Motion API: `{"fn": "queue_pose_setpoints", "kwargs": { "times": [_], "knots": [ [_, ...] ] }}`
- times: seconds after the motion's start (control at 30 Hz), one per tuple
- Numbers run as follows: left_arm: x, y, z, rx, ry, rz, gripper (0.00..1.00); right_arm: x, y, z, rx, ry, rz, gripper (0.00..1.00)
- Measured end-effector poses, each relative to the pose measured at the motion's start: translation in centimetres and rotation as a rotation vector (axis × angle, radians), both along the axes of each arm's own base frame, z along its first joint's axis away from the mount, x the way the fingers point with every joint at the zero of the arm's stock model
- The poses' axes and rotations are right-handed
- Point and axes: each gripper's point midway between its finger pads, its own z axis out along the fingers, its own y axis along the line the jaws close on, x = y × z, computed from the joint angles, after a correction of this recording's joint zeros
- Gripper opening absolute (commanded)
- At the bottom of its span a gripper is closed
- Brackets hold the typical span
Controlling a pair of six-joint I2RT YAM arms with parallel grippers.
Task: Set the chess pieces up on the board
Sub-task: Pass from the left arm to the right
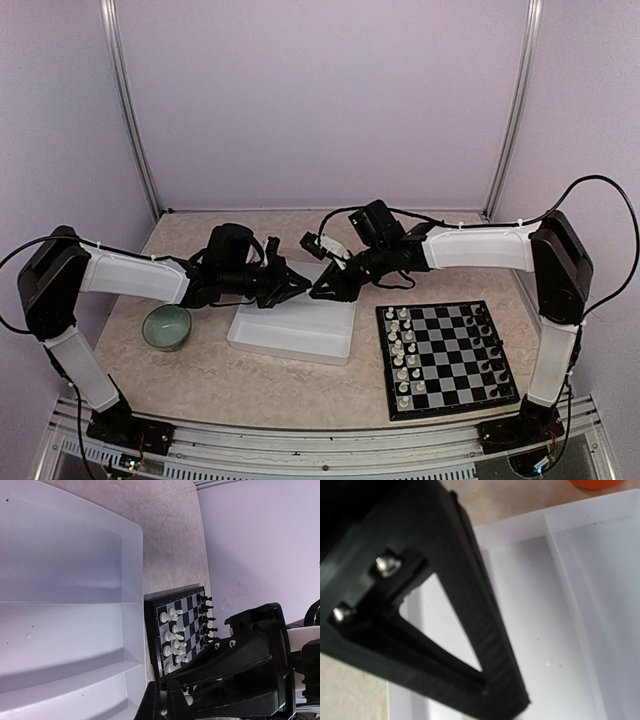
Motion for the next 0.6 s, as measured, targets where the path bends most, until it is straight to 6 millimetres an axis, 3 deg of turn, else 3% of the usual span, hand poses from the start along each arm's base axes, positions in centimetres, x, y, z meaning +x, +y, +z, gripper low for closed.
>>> {"fn": "queue_pose_setpoints", "kwargs": {
  "times": [0.17,0.37,0.6],
  "knots": [
    [0.02,-0.04,0.1,-0.003,-0.003,-0.001,0.0,0.17,0.13,0.33,0.004,-0.006,-0.004,0.19],
    [0.09,0.0,0.02,-0.001,-0.003,0.002,0.02,0.33,0.06,0.32,-0.001,-0.012,-0.009,0.03],
    [0.21,0.01,-0.11,0.023,-0.014,-0.007,0.37,0.06,-0.34,-0.03,-0.028,-0.025,0.011,0.0]
  ]
}}
